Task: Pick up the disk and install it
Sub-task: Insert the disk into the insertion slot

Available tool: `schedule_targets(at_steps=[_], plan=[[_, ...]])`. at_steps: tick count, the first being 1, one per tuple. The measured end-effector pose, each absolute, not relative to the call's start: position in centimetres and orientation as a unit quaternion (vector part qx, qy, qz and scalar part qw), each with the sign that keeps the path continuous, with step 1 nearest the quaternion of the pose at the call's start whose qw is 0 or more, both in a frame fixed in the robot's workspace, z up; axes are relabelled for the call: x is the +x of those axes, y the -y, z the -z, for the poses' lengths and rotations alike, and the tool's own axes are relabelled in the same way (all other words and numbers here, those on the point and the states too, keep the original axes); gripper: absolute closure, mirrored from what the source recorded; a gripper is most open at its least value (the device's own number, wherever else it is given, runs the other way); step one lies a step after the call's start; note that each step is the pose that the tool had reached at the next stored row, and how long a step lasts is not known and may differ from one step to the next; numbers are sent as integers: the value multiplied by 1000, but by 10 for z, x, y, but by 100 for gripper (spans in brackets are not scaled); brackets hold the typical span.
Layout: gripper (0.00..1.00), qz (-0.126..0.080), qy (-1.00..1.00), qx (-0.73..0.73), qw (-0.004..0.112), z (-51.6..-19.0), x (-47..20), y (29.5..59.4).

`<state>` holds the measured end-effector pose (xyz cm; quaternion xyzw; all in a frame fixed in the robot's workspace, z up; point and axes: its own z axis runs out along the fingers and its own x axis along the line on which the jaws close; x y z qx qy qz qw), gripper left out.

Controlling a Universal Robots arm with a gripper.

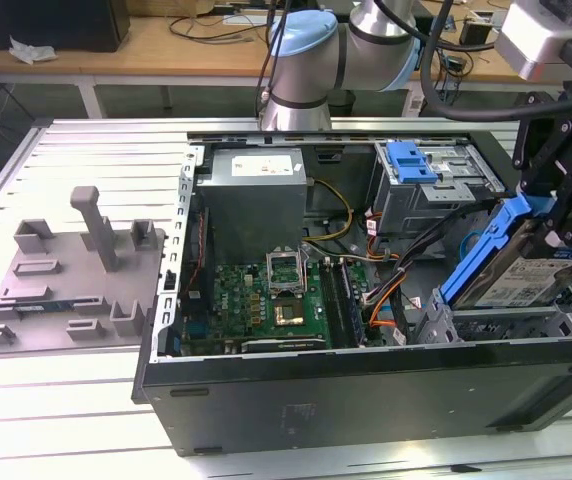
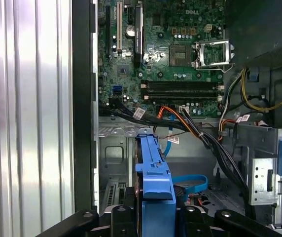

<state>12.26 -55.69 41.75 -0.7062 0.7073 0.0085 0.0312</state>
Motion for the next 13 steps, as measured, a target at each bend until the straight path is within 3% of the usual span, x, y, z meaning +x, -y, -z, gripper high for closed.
schedule_targets(at_steps=[7, 13], plan=[[63, 19, -705, -706, 59, -424, 120, 557], [63, 24, -705, -706, 63, -424, 120, 557]])
